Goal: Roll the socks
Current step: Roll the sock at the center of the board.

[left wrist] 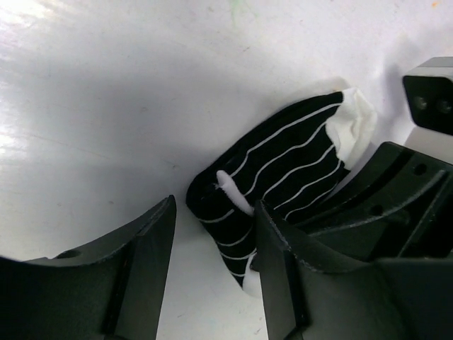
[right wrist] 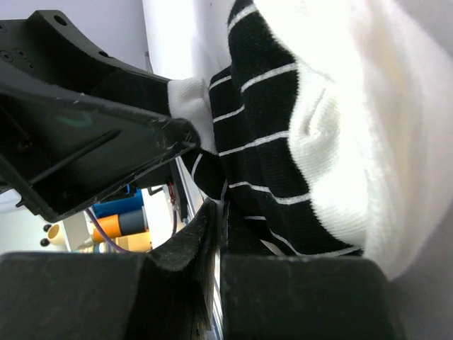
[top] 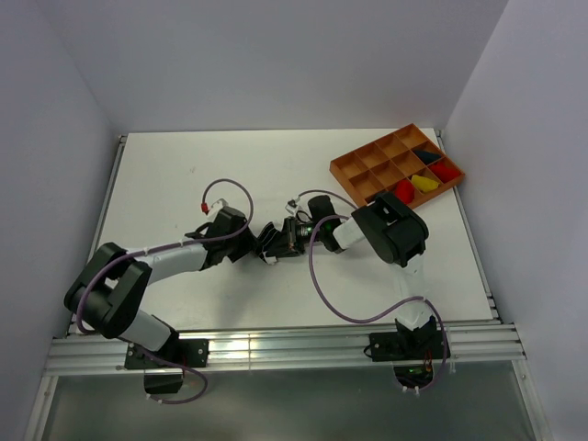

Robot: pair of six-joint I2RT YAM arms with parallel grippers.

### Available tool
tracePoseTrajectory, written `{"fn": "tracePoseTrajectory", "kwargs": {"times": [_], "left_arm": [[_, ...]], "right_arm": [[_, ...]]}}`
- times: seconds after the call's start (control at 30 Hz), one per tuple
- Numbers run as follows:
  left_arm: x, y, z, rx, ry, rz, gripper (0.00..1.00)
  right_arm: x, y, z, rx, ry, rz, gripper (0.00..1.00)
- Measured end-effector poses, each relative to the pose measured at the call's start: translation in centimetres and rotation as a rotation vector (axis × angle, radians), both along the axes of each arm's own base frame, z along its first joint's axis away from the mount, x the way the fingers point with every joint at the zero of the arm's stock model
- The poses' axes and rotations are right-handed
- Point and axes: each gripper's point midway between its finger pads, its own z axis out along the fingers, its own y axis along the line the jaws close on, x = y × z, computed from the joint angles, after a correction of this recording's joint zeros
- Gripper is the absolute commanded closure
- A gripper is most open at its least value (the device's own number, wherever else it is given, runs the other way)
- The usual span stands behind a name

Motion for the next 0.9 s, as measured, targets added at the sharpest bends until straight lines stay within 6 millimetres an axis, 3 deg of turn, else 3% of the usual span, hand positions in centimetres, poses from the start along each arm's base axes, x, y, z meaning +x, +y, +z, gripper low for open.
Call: {"fn": "tracePoseTrajectory", "kwargs": {"times": [0.13,0.27,0.37,0.5,0.6,0.73,0.9], "left_arm": [[0.3,-0.4,-0.1,-0.016,-0.004,0.001,0.55],[0.4,-0.6,-0.5,-0.024,0.001,0.002,0.82],[0.6,-0.8,-0.5,-0.029,-0.003,-0.002,0.94],[0.8,-1.0,-0.5,-0.029,-0.002,-0.004,1.0],[0.8,-1.0,-0.4,-0.02,0.005,-0.007,1.0],[0.8,-1.0,-0.5,0.001,0.025,-0.014,1.0],[0.8,-1.1,-0.4,0.025,0.043,-0.029,1.0]], "right_arm": [[0.0,-0.1,-0.1,0.002,0.01,-0.002,1.0],[0.1,-0.1,-0.1,-0.002,0.007,-0.001,0.92],[0.2,-0.2,0.0,-0.015,-0.01,-0.003,0.82],[0.7,-0.6,0.5,-0.066,-0.086,-0.03,0.63],[0.9,-1.2,1.1,-0.125,-0.184,-0.062,0.55],[1.2,-1.6,2.1,-0.231,-0.37,-0.104,0.53],[0.0,-0.9,4.4,-0.326,-0.63,-0.123,0.54]]}}
